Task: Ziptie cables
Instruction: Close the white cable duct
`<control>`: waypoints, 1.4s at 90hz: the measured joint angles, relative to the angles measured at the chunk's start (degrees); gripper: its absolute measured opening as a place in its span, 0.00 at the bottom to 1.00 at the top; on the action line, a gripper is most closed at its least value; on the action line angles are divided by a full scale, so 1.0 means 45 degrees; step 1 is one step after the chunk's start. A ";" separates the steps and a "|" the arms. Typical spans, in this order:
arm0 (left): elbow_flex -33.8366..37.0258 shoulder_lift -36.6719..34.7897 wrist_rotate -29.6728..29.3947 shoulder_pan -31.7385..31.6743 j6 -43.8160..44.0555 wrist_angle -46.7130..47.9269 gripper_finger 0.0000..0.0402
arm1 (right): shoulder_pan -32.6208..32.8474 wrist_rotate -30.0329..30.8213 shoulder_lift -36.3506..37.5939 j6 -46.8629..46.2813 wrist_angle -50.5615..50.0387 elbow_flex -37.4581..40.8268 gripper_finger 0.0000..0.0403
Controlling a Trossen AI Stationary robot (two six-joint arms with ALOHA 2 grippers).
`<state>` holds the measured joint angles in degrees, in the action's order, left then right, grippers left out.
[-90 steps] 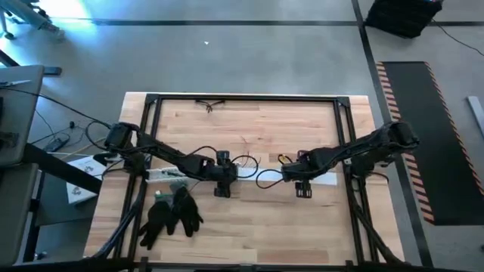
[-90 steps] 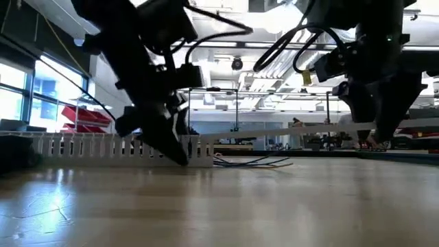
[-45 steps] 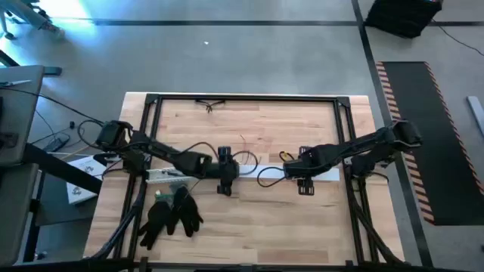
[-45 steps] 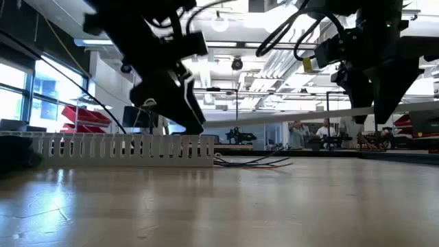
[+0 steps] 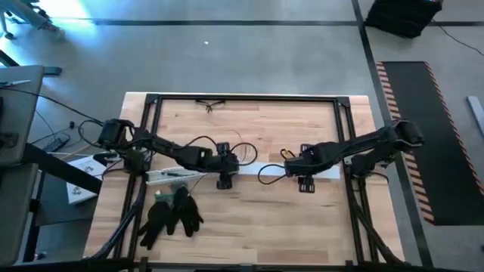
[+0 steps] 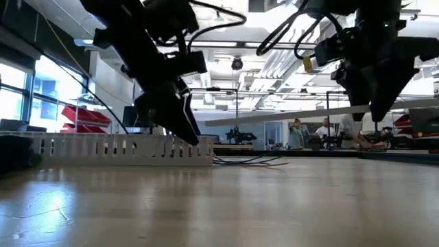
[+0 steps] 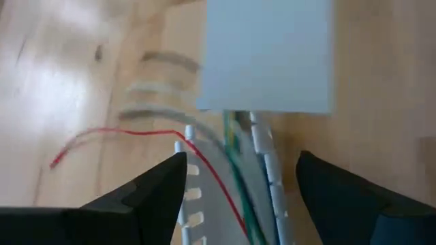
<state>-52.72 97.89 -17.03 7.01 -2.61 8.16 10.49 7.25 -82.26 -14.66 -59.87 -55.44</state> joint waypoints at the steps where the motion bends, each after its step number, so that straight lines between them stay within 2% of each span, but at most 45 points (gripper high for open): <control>1: -0.0003 -0.0006 0.0070 0.0003 0.0000 0.0000 0.64 | 0.0003 0.0000 0.0016 -0.0025 -0.0022 0.0000 0.58; 12: -0.0018 -0.0011 0.1013 -0.0041 0.0403 0.0233 0.64 | -0.0002 -0.0005 0.0195 -0.0229 -0.0236 0.0000 0.58; 20: -0.0077 -0.0153 0.0998 0.0111 0.0756 0.0355 0.64 | 0.0050 0.0004 0.0400 -0.0394 -0.0250 0.0000 0.58; 50: -0.0630 -0.1569 -0.0837 0.1265 0.0898 0.0772 0.63 | 0.0083 0.0718 0.0870 0.1109 0.0823 0.0111 0.58; 66: -0.0630 -0.2138 -0.1061 0.1411 0.1140 0.1228 0.63 | -0.0809 0.0737 0.1119 0.3132 0.1897 0.1181 0.58; 80: -0.0631 -0.2294 -0.1051 0.1536 0.2675 0.1273 0.63 | -0.1543 0.0348 0.1507 0.3672 0.1869 0.1263 0.58; 89: -0.0633 -0.2294 -0.1066 0.1552 0.3576 0.1297 0.63 | -0.1476 0.0055 0.1769 0.3433 0.1903 0.1263 0.58; 100: -0.0633 -0.2245 -0.1397 0.1657 0.3899 0.1415 0.63 | -0.1099 0.0299 0.1971 0.2657 0.1954 0.1263 0.58; 126: -0.0634 -0.2240 -0.3441 0.2287 0.4859 0.2028 0.63 | -0.0071 -0.0064 0.1977 0.0664 0.0759 0.1263 0.58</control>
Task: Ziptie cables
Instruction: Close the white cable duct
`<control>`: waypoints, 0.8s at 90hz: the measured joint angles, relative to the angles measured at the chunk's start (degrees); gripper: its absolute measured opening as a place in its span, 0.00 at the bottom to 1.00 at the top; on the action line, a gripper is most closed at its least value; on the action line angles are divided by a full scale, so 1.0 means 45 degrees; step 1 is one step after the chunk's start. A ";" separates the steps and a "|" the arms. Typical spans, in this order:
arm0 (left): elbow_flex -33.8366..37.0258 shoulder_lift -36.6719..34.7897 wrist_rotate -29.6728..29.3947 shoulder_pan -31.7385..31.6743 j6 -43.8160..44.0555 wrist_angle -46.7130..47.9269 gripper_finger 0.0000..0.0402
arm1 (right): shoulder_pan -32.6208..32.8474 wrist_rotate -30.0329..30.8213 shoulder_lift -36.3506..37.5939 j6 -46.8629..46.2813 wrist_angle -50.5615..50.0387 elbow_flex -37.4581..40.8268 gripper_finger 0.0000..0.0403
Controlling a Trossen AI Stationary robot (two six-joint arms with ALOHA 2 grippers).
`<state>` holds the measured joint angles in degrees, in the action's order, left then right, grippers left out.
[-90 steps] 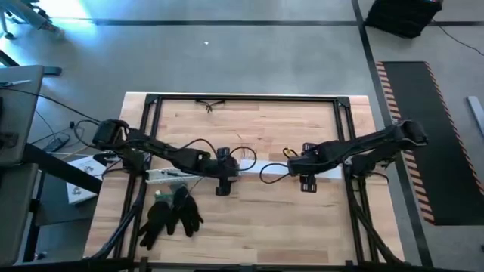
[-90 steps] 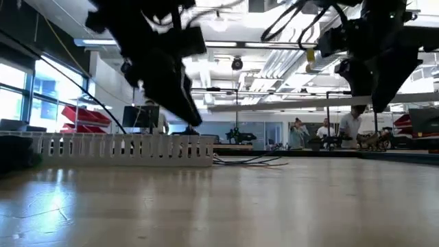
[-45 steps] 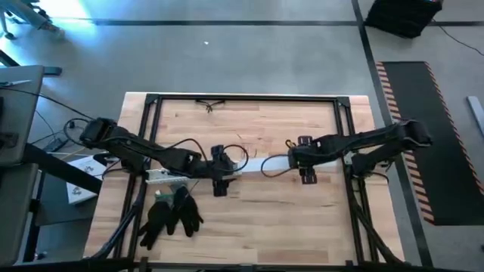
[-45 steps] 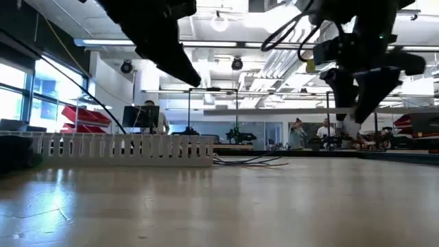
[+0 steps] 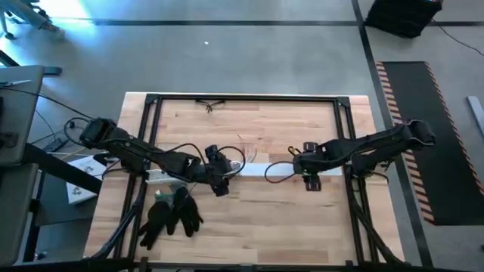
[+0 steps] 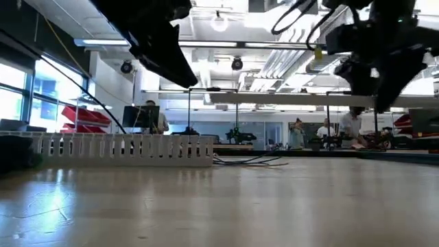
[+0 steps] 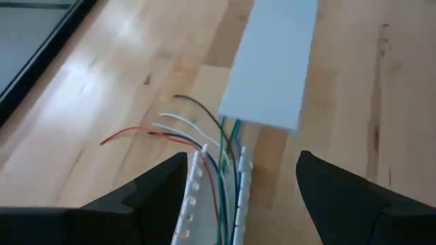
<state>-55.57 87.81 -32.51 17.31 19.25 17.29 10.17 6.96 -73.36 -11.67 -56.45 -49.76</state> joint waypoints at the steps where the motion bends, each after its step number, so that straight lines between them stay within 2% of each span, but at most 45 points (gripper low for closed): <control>1: 0.0000 0.0000 -0.0061 0.0037 0.0063 0.0039 0.63 | 0.0006 0.0006 0.0000 -0.0110 -0.0036 0.0000 0.58; 10: 0.0005 0.0000 -0.0926 0.0356 0.0634 0.0402 0.63 | 0.0109 0.0048 0.0000 -0.0636 -0.0190 0.0000 0.58; 21: 0.0402 0.0000 -0.1515 0.0596 0.1028 0.0439 0.63 | 0.0262 0.0389 0.0000 -0.0019 -0.0274 0.0000 0.58; 47: 0.1569 0.0010 -0.0854 0.0266 0.0472 -0.0306 0.63 | 0.0046 0.0726 -0.0005 0.0638 0.0623 0.0000 0.58; 72: 0.1647 0.0083 -0.0302 -0.0668 0.0448 -0.1360 0.63 | 0.0270 0.0448 -0.0005 -0.0645 0.0609 0.0000 0.58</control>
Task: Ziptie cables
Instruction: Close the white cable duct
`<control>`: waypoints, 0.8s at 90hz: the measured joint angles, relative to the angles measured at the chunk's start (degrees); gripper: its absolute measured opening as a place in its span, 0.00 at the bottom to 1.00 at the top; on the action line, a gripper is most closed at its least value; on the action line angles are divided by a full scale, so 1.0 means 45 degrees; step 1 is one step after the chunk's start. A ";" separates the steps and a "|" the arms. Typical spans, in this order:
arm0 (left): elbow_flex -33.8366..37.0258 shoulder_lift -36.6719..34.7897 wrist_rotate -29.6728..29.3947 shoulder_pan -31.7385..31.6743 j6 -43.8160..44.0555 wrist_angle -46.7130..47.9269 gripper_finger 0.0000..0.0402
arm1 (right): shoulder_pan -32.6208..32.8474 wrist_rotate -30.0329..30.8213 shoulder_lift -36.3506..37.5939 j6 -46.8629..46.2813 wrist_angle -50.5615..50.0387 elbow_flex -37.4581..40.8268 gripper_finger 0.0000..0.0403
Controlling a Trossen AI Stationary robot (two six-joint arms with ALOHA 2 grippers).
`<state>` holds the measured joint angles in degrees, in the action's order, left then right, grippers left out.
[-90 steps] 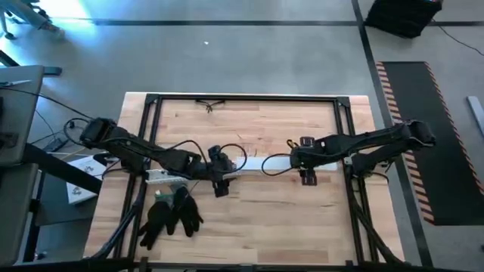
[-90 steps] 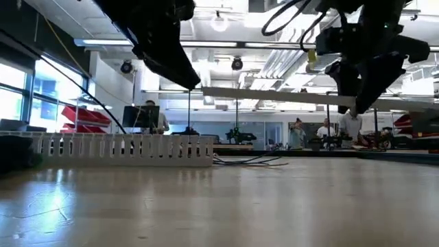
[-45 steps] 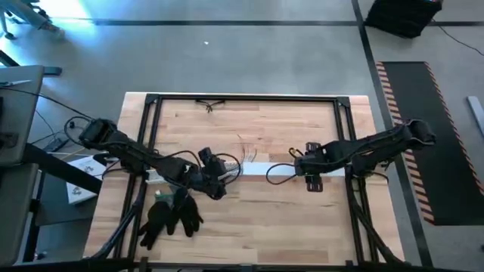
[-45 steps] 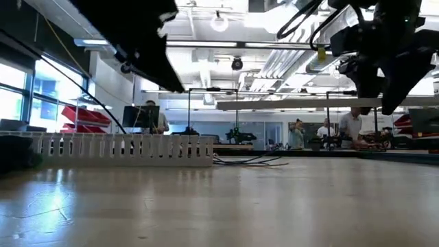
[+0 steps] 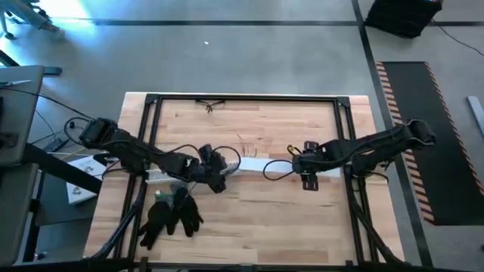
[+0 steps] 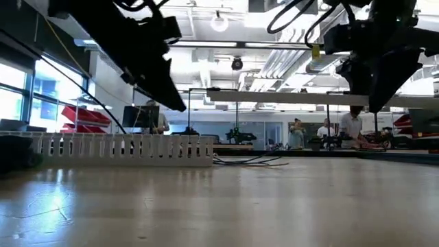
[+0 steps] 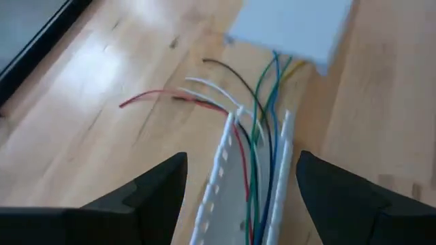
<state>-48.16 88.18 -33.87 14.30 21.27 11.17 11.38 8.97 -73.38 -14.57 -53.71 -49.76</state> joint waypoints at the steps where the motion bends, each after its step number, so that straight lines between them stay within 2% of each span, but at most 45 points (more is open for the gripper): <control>1: 0.0000 0.0009 0.0006 -0.0042 -0.0084 -0.0069 0.63 | 0.0033 0.0000 0.0000 -0.0028 -0.0001 0.0000 0.58; 13: -0.0005 0.0139 0.0740 -0.0797 -0.1215 -0.0316 0.64 | 0.0353 -0.0004 0.0000 -0.0153 -0.0054 0.0000 0.58; 33: -0.0010 0.0505 0.2785 -0.1782 -0.2291 -0.0410 0.69 | 0.0751 0.0029 -0.0005 -0.0857 -0.0036 0.0000 0.58; 45: -0.0005 0.1004 0.3078 -0.2053 -0.2957 -0.0473 0.70 | 0.1061 0.0440 -0.0005 -0.1333 -0.0019 0.0000 0.58; 72: -0.0015 0.2140 0.4271 -0.2355 -0.3410 -0.1107 0.70 | 0.1651 0.0450 -0.0005 -0.2093 -0.0057 0.0000 0.58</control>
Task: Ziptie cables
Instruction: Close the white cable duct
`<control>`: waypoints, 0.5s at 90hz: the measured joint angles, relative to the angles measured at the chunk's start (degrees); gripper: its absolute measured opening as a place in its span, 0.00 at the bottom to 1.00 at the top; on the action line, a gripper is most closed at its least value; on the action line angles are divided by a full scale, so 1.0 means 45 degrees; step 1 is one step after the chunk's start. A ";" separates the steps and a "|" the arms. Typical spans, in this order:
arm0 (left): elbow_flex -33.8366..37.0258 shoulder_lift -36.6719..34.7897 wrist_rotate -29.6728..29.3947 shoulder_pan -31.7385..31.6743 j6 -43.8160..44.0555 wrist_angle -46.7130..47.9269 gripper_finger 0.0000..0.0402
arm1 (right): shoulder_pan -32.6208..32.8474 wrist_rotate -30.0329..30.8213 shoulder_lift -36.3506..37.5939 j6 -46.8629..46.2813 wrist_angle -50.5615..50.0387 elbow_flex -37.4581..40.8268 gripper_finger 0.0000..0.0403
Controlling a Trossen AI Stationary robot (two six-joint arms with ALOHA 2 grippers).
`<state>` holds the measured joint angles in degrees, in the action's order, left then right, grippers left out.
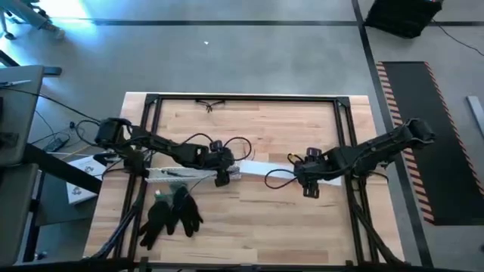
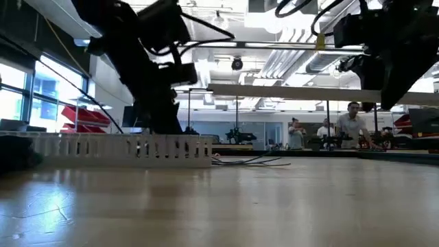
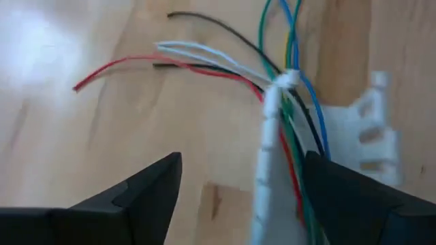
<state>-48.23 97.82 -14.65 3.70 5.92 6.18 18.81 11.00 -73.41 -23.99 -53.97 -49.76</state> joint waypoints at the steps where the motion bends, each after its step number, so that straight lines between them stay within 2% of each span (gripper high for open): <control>1: 0.0000 0.0042 0.0040 0.0000 -0.0069 -0.0084 0.70 | 0.0036 -0.0003 0.0000 0.0000 -0.0023 0.0000 0.58; 20: 0.0015 0.0914 0.1017 -0.0196 -0.0818 -0.3036 0.70 | 0.0623 -0.0022 0.0018 -0.0758 -0.1325 0.0000 0.58; 35: 0.0005 0.1684 0.1346 -0.0772 -0.1765 -0.5125 0.70 | 0.1148 0.0121 0.0449 -0.2086 -0.2265 0.0000 0.58; 45: -0.0139 0.2137 0.2078 -0.1339 -0.2041 -0.6460 0.70 | 0.1375 0.0472 0.0962 -0.2381 -0.2386 0.0000 0.58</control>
<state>-48.85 107.43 -5.30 -2.32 -3.26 -22.88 25.00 13.12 -69.08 -34.70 -64.70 -49.76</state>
